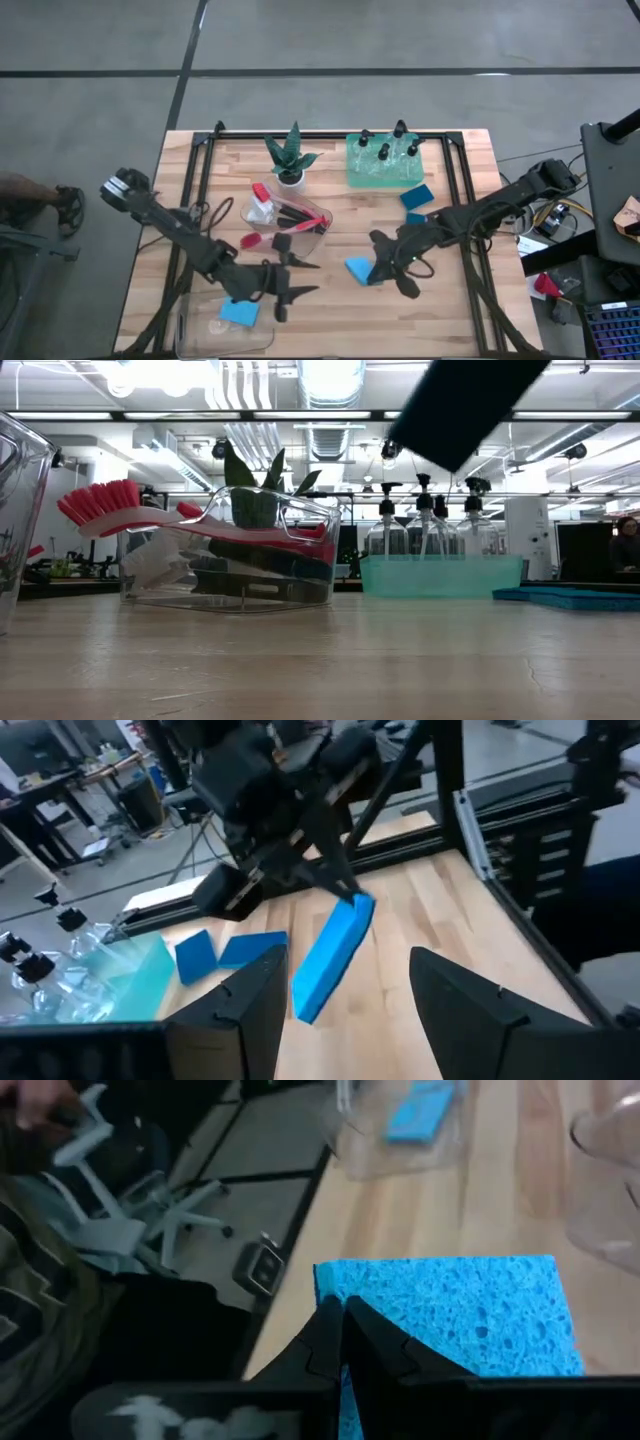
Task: Pick & Place Kitchen Sink Supplies
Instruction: Put the blue sponge into the bottom transparent bin
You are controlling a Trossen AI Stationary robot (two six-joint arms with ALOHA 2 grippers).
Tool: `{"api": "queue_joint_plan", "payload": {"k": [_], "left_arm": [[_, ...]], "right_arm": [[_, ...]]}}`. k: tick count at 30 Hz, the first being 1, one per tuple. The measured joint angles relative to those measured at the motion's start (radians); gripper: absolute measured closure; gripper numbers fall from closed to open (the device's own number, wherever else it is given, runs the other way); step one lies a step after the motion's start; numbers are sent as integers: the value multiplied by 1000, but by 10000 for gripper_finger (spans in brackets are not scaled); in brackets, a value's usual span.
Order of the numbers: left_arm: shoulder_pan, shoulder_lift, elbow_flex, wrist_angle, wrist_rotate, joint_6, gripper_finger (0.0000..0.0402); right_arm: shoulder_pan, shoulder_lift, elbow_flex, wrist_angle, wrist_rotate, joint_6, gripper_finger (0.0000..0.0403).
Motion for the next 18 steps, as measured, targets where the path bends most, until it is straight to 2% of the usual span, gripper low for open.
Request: {"api": "queue_joint_plan", "payload": {"k": [9, 14, 18], "left_arm": [[32, 156, 102, 1, -3, 106, 197], [47, 224, 187, 3, -85, 153, 197], [66, 264, 223, 2, -88, 192, 197]], "right_arm": [[0, 0, 49, 38, -19, -11, 395], [-1, 2, 74, 48, -26, -14, 395], [0, 2, 90, 50, -29, -19, 395]]}}
